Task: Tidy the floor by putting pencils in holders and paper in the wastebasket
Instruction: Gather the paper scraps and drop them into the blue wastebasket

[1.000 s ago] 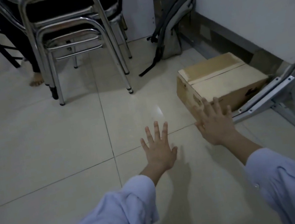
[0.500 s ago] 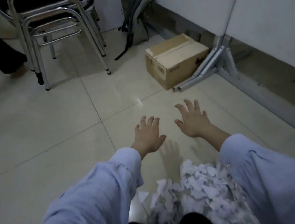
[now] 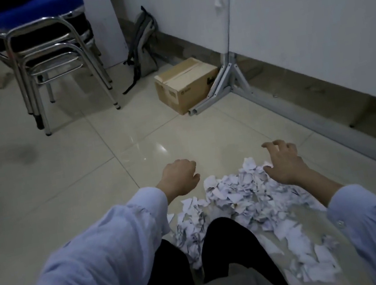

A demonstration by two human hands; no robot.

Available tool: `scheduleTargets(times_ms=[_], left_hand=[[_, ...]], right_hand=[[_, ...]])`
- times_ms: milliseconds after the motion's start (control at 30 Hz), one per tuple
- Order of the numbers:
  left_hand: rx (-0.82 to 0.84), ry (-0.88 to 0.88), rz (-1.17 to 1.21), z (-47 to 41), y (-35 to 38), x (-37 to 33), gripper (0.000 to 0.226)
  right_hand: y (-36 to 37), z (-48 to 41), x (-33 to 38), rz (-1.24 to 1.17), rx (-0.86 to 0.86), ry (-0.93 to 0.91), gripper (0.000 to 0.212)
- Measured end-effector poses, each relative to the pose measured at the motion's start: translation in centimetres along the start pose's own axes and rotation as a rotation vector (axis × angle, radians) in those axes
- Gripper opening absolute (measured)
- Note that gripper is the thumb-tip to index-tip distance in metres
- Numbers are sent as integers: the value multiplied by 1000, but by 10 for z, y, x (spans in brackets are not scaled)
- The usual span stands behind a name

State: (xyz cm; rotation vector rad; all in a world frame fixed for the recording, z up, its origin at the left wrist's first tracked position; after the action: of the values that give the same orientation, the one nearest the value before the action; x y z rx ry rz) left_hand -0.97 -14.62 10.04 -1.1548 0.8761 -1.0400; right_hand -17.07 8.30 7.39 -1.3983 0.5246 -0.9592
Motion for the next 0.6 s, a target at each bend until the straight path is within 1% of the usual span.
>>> scheduleTargets(times_ms=[133, 267, 467, 600], left_hand=[[-17, -13, 6, 20, -8, -13, 38], [-19, -4, 13, 36, -9, -28, 38], [-24, 1, 27, 53, -12, -47, 39], [6, 5, 44, 57, -9, -52, 39]], right_hand=[[-7, 36, -20, -29, -59, 41, 65], [-8, 68, -28, -62, -100, 39, 64], [-6, 103, -37, -170, -90, 14, 58], [-2, 116, -42, -236, -58, 60, 53]])
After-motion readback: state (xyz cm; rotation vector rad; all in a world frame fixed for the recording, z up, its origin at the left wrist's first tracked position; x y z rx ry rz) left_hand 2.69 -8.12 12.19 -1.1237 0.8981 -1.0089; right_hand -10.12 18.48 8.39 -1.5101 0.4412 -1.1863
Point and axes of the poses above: each hand's wrist, its own z-axis away from the middle knuckle, its own y-axis out of the palm, x = y × z, the point moved 3 cm from there along -z, towards the middle knuckle, and after that the axes turned 1 degree about z, right-handed, at the moved point
